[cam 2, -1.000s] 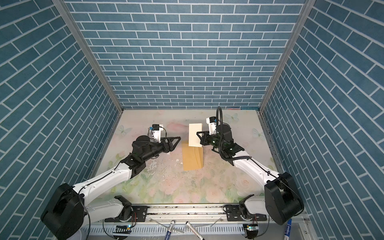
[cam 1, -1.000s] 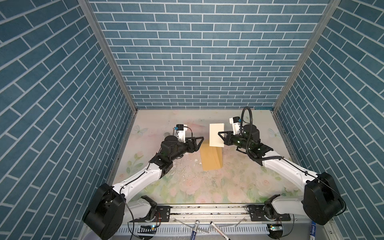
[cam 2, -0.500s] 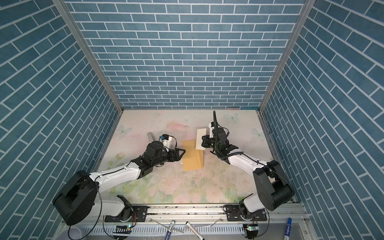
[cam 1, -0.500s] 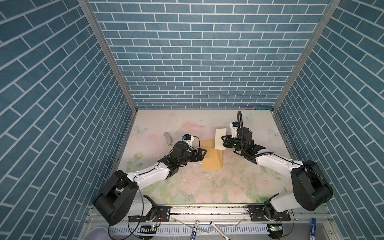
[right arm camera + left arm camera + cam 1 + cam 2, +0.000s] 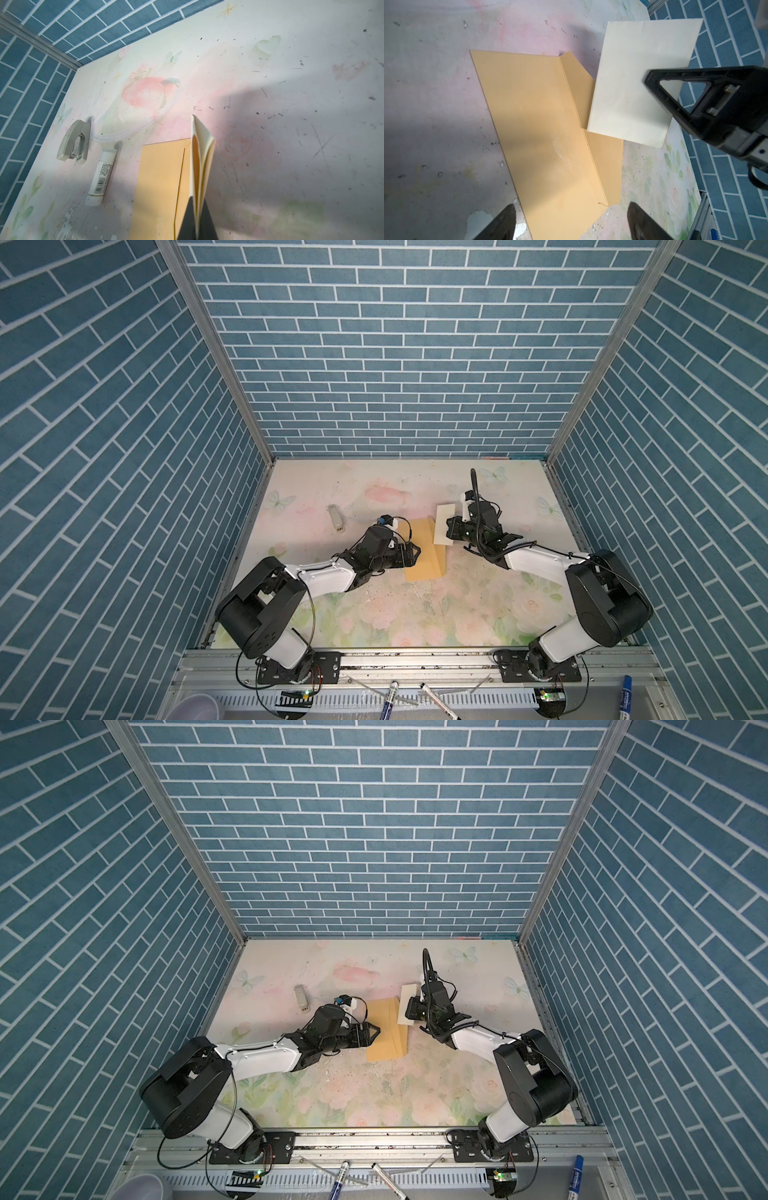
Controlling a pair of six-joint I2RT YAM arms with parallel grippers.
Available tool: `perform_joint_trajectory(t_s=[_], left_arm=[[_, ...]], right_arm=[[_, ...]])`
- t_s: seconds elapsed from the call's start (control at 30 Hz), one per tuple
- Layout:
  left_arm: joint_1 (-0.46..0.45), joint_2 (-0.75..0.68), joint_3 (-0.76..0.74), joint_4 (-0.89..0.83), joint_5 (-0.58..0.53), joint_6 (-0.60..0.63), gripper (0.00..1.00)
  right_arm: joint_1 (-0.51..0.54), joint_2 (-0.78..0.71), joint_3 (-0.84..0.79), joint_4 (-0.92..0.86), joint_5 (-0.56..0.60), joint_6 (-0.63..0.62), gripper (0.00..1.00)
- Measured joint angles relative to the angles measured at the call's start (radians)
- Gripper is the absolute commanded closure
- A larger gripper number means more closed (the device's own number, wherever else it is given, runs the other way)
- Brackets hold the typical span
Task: Place the letter into the envelope and seal it
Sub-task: 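Lower the held letter into the envelope opening with the right gripper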
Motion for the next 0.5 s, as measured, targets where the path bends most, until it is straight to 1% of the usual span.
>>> perform_joint_trajectory(t_s=[0.5], left_arm=[[-0.001,0.084,0.005,0.032,0.000,-0.015,0.17]], right_arm=[[-0.005,0.042,-0.006,0.014,0.014,0.013,1.00]])
